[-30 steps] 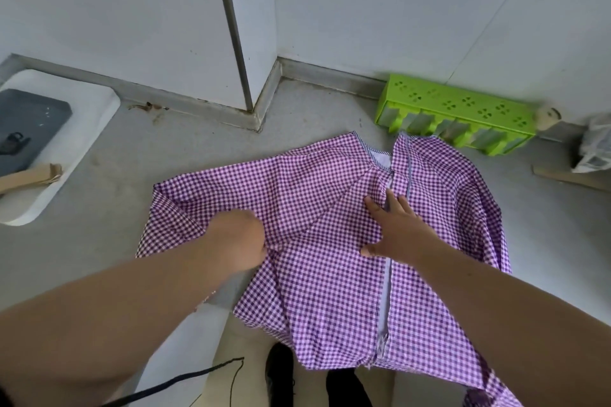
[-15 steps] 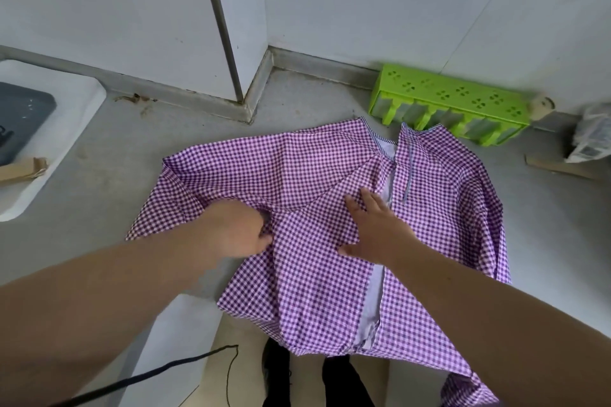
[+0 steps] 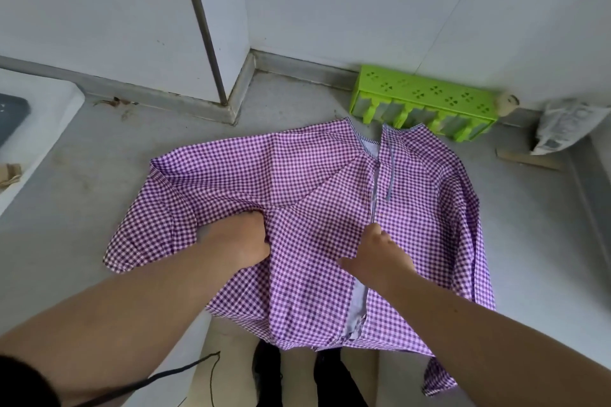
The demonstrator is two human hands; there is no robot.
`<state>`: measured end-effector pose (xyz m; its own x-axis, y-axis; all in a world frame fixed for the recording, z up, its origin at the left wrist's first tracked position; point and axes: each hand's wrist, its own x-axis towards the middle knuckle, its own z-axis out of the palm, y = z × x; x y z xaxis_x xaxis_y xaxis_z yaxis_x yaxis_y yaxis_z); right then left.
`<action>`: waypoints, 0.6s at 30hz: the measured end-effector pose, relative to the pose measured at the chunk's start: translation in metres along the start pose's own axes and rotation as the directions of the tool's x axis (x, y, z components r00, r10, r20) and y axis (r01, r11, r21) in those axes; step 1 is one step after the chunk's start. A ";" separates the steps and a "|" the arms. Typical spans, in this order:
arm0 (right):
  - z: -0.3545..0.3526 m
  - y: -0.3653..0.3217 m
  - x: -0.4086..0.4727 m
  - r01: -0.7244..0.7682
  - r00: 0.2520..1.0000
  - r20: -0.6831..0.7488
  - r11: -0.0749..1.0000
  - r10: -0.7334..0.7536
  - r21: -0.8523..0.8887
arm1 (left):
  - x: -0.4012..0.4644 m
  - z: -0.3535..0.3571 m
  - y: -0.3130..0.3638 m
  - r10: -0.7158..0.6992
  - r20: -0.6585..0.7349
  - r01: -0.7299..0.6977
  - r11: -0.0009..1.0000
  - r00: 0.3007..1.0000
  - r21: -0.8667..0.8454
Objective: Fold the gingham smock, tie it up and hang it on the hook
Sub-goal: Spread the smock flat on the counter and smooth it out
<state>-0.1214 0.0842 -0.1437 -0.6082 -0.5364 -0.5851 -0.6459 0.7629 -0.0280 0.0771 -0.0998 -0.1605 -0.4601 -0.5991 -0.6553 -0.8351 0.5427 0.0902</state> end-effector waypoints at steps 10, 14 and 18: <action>0.016 0.002 -0.017 -0.092 0.968 0.240 0.993 0.071 0.077 | -0.009 -0.011 0.004 0.052 0.073 -0.041 0.989 0.996 -0.143; 0.034 -0.002 -0.004 0.022 0.914 0.401 0.983 0.053 -0.181 | -0.011 -0.027 0.000 0.098 0.099 -0.073 0.971 0.990 -0.229; 0.036 0.002 -0.001 -0.012 0.943 0.330 0.996 0.041 -0.091 | -0.010 -0.033 -0.012 -0.036 0.310 0.174 0.886 0.950 -0.430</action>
<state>-0.1052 0.0989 -0.1727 -0.4478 -0.3552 -0.8206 -0.6782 0.7330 0.0528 0.0816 -0.1193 -0.1305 -0.3130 -0.4060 -0.8586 -0.9497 0.1234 0.2879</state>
